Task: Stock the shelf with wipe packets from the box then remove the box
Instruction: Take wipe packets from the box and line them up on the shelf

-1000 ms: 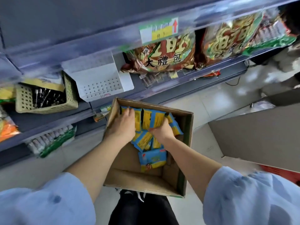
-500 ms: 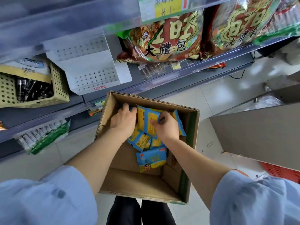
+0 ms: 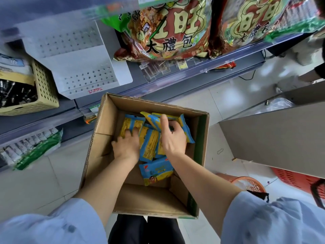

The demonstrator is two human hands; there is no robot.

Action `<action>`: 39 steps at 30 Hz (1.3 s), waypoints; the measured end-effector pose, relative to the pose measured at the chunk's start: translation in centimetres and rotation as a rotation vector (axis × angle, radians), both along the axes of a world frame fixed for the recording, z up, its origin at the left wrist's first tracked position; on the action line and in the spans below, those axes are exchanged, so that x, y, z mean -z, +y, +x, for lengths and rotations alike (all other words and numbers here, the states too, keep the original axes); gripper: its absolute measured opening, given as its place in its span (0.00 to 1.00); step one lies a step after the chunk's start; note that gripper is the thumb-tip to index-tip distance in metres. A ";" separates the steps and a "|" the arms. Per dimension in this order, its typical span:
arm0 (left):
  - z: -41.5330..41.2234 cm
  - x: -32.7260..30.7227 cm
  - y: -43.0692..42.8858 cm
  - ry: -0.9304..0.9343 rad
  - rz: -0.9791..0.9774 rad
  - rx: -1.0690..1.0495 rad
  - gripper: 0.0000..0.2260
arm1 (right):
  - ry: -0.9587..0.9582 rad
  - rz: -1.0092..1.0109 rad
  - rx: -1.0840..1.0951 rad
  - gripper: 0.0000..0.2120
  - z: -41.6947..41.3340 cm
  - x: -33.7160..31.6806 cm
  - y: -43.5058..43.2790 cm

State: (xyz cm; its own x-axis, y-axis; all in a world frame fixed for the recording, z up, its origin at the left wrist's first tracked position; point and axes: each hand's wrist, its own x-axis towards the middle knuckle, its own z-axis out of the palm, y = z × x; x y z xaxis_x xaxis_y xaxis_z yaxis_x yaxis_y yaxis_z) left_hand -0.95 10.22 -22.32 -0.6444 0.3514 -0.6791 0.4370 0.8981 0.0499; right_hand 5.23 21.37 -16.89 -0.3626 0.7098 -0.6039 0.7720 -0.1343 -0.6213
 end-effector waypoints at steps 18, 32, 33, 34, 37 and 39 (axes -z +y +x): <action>-1.9 -5.1 -0.5 -0.202 0.447 -0.663 0.24 | -0.046 -0.337 0.459 0.16 -0.2 -1.4 -0.2; -2.6 -8.0 -0.2 0.018 0.496 -0.567 0.13 | -0.156 -0.480 0.402 0.23 1.8 -2.2 -0.6; -2.6 -8.1 -0.3 0.042 0.493 -0.534 0.09 | -0.154 -0.452 0.370 0.24 2.1 -2.0 -0.5; -2.6 -8.2 -0.4 0.063 0.475 -0.496 0.07 | -0.150 -0.419 0.323 0.24 2.4 -1.8 -0.5; -2.7 -7.9 -1.0 0.116 0.401 -0.365 0.09 | -0.153 -0.327 0.162 0.22 3.1 -1.9 -0.4; -2.8 -7.6 -1.3 0.102 0.387 -0.315 0.12 | -0.170 -0.267 0.026 0.22 3.4 -2.1 -0.3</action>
